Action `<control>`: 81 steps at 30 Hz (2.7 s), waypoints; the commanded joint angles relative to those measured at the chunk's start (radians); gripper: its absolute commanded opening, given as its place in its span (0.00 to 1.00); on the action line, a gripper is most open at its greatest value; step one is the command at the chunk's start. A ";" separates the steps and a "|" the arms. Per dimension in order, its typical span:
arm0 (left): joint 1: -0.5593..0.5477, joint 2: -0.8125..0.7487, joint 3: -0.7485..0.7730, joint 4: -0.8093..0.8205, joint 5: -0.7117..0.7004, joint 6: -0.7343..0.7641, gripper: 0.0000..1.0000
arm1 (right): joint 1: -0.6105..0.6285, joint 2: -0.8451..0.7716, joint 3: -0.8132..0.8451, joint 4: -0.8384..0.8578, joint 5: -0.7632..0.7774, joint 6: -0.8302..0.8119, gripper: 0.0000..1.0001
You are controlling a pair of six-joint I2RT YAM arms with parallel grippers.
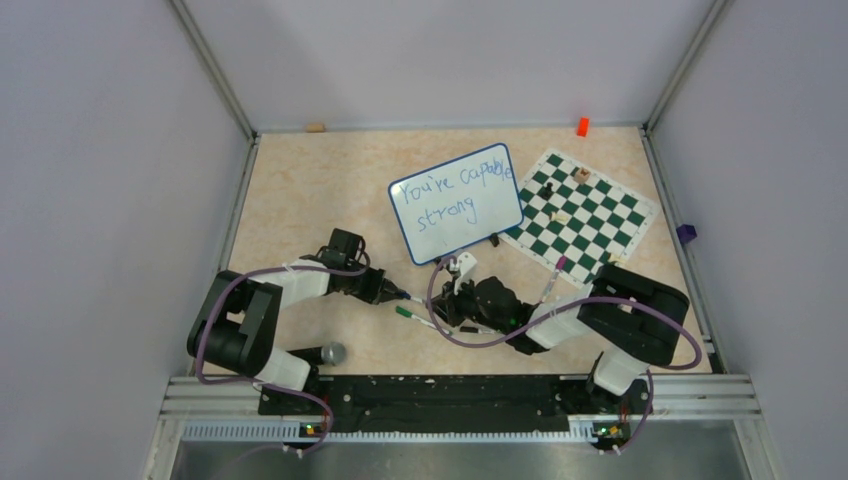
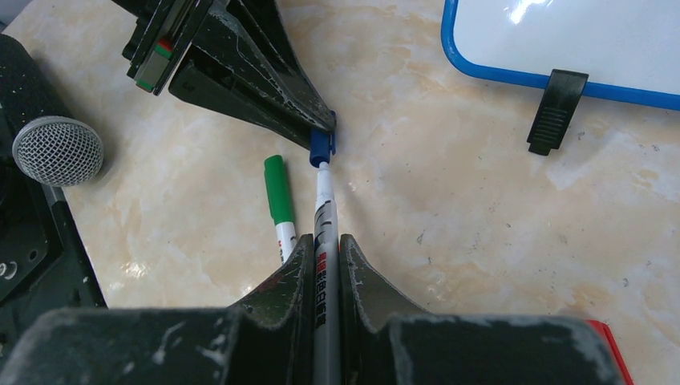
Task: Write a sentence on the whiteboard
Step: Insert the whiteboard marker without the cap into the pen cap, then put down the whiteboard marker at the center of the board.
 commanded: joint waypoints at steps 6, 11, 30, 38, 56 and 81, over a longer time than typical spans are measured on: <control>-0.006 0.029 -0.005 -0.035 -0.021 0.005 0.00 | 0.012 0.034 0.048 0.042 -0.023 -0.010 0.00; -0.010 0.030 -0.006 -0.033 -0.019 0.006 0.00 | 0.012 0.047 0.061 0.042 -0.021 -0.012 0.00; -0.181 0.043 0.125 -0.226 -0.226 0.012 0.00 | 0.012 0.005 0.070 0.006 0.006 -0.032 0.00; -0.224 0.063 0.172 -0.284 -0.271 0.024 0.00 | 0.012 -0.021 0.064 -0.002 0.024 -0.041 0.00; -0.263 0.078 0.222 -0.319 -0.269 0.047 0.00 | 0.012 -0.069 0.108 -0.072 0.106 -0.103 0.00; -0.274 -0.119 0.063 0.200 0.139 -0.269 0.00 | 0.001 -0.284 0.033 -0.083 0.112 -0.160 0.00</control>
